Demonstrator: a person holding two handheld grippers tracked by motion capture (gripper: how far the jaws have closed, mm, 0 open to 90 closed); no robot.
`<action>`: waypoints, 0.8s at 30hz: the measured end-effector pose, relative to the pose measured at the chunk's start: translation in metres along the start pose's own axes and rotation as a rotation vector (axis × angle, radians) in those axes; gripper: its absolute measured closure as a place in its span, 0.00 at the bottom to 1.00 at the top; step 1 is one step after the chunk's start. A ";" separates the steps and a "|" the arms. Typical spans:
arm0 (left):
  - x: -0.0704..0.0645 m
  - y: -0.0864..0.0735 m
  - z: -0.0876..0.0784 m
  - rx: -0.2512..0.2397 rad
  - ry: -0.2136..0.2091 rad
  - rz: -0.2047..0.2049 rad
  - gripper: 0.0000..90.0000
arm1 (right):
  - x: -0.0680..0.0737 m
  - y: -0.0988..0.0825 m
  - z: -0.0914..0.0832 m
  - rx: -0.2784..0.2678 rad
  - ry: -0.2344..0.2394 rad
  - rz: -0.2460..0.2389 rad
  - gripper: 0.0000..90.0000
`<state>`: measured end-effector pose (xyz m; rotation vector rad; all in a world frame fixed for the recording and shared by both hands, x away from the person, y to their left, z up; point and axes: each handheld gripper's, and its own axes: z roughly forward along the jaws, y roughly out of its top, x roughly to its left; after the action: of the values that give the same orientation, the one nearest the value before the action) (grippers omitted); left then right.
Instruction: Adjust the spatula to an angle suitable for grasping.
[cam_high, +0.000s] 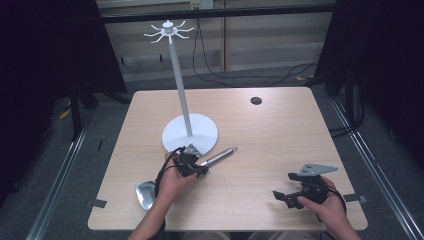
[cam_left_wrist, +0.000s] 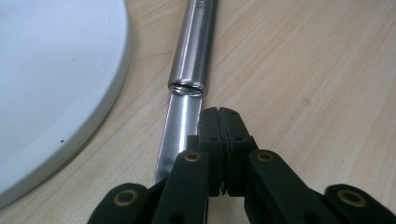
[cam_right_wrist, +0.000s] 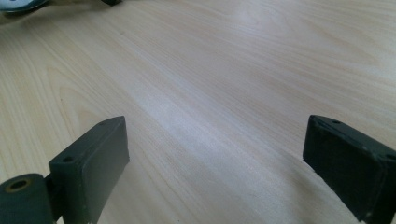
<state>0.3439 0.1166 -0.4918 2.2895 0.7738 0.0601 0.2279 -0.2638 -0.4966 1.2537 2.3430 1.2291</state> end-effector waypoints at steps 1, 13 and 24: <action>0.000 0.000 -0.001 0.001 -0.006 -0.003 0.96 | 0.000 0.000 0.000 0.000 -0.001 0.000 0.08; 0.000 0.002 -0.027 0.012 0.025 0.015 0.71 | -0.001 0.001 -0.003 -0.011 -0.006 0.009 0.08; 0.003 0.005 -0.029 0.065 0.040 0.057 0.64 | -0.002 0.001 -0.005 -0.017 -0.010 0.009 0.08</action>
<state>0.3414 0.1328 -0.4678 2.3787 0.7402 0.1087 0.2270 -0.2674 -0.4927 1.2635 2.3174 1.2396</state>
